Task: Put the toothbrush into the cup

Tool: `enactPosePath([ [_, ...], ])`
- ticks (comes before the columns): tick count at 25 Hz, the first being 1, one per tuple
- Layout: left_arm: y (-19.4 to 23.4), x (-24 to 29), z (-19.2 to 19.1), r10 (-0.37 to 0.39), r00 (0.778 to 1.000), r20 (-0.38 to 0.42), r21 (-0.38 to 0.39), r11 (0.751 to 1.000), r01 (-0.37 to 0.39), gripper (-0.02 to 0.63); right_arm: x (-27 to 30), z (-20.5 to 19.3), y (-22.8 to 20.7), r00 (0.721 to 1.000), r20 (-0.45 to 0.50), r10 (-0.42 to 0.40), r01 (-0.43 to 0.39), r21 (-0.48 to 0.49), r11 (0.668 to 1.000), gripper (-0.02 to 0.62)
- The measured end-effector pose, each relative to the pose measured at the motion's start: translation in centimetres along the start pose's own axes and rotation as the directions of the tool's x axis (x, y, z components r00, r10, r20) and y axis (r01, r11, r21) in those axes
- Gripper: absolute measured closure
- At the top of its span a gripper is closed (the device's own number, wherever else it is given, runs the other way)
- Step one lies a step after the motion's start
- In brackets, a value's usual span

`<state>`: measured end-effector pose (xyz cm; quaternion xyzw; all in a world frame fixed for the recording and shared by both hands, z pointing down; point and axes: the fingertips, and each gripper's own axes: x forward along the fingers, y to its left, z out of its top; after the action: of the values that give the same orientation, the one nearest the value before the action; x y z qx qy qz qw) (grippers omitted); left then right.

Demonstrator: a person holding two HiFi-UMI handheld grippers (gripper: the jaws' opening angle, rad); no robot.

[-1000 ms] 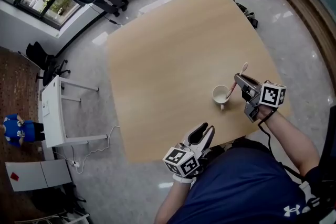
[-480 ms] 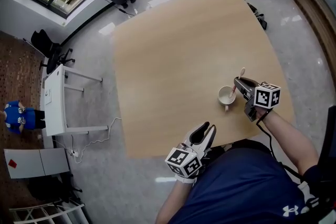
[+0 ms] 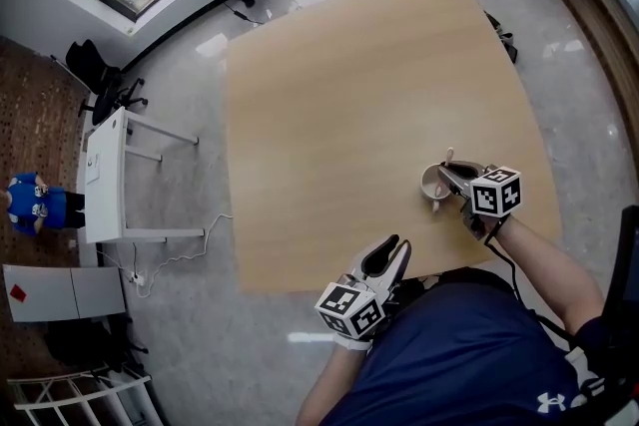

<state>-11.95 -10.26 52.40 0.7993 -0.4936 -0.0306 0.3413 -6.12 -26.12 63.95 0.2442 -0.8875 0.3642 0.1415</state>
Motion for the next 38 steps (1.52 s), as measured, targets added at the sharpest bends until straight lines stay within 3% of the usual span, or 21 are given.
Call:
enactPosePath([
  [7,-0.1,-1.2,-0.1,-0.019,1.000,0.000,-0.006,1.000,0.019,0.500,0.5,-1.0,1.6,1.000,-0.029,-0.003,0.003,-0.012,1.000,0.555],
  [11,-0.2,-1.0,-0.3,-0.023,1.000,-0.010,-0.011,1.000,0.023,0.500,0.1,-0.7,1.3,0.999,-0.028,-0.023,0.023,-0.030,0.999,0.465],
  [24,-1.1,-1.9,-0.9,-0.060,0.998,-0.033,0.009,0.998,0.060,0.500,-2.1,-0.8,2.0,0.998,0.034,-0.053,0.053,0.024,0.998,0.462],
  [30,-0.9,-2.3,-1.1,-0.071,0.997,-0.037,0.002,0.997,0.071,0.514,-3.3,-1.0,2.7,0.997,0.065,-0.043,0.040,0.056,0.998,0.503],
  [33,-1.2,-1.9,-1.1,-0.077,0.996,-0.044,-0.002,0.997,0.077,0.518,-4.3,-0.7,3.6,0.996,0.086,-0.009,0.002,0.076,0.997,0.573],
  [38,-1.5,-1.1,-1.6,-0.103,0.992,-0.077,-0.007,0.995,0.103,0.526,-5.6,0.2,5.9,0.991,0.124,0.040,-0.049,0.071,0.996,0.583],
])
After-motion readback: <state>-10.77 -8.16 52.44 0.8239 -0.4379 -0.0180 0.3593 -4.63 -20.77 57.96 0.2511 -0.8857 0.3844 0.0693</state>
